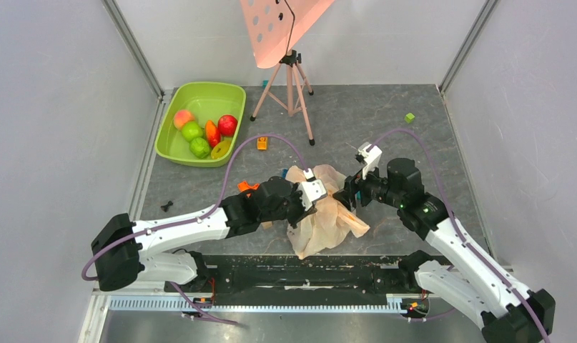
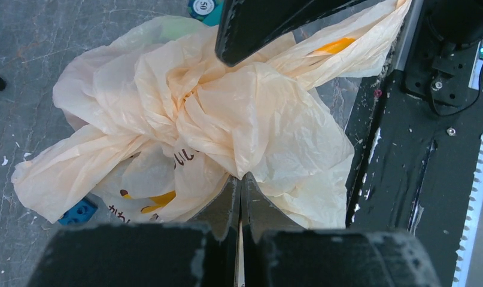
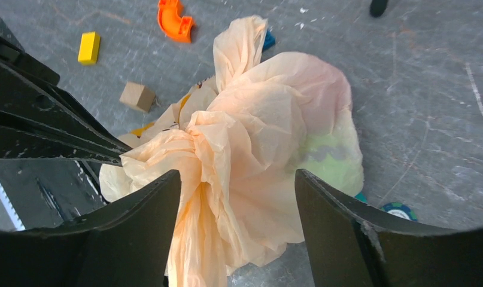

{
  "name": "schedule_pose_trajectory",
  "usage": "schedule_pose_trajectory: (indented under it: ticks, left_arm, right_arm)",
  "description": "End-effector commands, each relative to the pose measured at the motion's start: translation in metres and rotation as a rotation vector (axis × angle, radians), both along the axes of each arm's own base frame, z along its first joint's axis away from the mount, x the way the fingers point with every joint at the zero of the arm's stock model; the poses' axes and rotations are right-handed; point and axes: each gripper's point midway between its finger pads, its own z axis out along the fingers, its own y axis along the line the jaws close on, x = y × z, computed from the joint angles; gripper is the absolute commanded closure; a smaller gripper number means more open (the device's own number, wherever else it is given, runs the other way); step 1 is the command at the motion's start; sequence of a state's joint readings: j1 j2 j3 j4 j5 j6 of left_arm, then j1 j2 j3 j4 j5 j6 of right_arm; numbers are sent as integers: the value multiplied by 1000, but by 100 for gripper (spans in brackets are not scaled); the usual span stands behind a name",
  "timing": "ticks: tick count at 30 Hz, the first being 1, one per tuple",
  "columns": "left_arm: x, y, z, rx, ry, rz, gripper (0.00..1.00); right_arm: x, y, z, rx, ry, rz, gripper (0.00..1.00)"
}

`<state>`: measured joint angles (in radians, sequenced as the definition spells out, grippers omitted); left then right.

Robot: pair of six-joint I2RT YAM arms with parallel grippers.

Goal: Take the fake fruits out of the plastic bag
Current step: Untie the plastic bag at the center of the board.

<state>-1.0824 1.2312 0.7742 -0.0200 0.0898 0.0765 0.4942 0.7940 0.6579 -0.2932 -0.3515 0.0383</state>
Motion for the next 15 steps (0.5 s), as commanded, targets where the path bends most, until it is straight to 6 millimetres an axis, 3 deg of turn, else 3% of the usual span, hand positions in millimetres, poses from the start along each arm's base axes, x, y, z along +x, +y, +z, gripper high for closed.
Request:
schedule_pose_trajectory:
  ticks: [1, 6, 15]
  left_arm:
    - [-4, -3, 3, 17, -43, -55, 98]
    - [-7, -1, -2, 20, -38, -53, 98]
    - [-7, 0, -2, 19, -44, -54, 98]
  right_arm:
    - [2, 15, 9, -1, -50, 109, 29]
    - [5, 18, -4, -10, -31, 121, 32]
    - [22, 28, -6, -6, -23, 120, 46]
